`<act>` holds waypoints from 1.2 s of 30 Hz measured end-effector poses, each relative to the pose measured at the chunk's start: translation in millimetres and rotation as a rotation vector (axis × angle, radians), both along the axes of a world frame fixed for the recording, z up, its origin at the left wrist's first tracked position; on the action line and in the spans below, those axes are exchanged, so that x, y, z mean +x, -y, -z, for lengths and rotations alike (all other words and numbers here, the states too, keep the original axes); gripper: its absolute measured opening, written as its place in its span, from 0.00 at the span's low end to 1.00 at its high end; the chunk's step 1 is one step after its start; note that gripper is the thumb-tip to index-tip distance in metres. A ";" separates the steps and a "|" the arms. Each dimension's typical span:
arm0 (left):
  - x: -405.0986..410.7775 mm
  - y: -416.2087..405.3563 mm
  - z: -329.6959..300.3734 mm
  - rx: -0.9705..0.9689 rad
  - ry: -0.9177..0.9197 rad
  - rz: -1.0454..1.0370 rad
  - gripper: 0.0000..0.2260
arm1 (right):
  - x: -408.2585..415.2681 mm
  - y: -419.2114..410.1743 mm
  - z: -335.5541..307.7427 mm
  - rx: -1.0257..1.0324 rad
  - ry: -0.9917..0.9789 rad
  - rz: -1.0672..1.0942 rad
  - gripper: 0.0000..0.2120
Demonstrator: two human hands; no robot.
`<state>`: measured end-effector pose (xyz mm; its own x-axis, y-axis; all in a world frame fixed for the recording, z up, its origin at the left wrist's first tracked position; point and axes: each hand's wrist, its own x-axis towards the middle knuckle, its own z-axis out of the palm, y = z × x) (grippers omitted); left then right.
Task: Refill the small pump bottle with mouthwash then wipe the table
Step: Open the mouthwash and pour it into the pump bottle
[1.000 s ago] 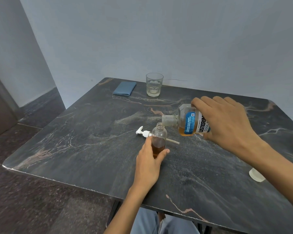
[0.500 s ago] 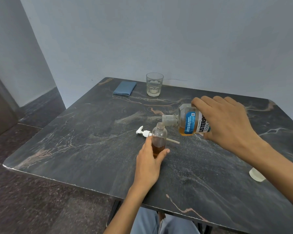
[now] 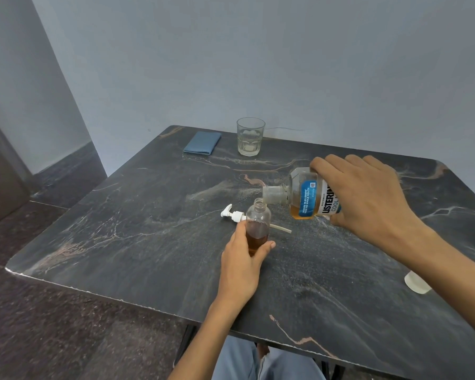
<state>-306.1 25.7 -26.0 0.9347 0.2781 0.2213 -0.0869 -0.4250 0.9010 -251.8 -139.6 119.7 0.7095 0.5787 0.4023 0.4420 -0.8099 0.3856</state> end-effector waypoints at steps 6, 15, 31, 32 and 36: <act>0.4 0.0 0.7 -0.005 0.009 -0.001 0.12 | 0.5 1.0 0.1 -0.002 0.000 -0.001 0.38; 0.7 -0.5 1.2 -0.001 0.003 0.002 0.13 | 0.0 0.4 0.0 -0.001 0.004 0.004 0.39; 1.2 -0.7 1.9 -0.018 -0.013 0.011 0.14 | -0.3 -0.5 -0.6 0.010 0.012 0.002 0.37; 1.1 -0.7 1.8 -0.019 -0.013 0.012 0.15 | -0.2 -0.6 -0.7 0.011 0.012 0.001 0.37; 0.9 -0.6 0.9 -0.019 -0.010 0.014 0.14 | -0.6 -0.6 -1.0 -0.006 0.009 0.008 0.37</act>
<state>-305.2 26.3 -26.9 0.9406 0.2693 0.2069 -0.0838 -0.4063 0.9099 -252.4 -139.0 120.7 0.7103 0.5756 0.4052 0.4324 -0.8110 0.3942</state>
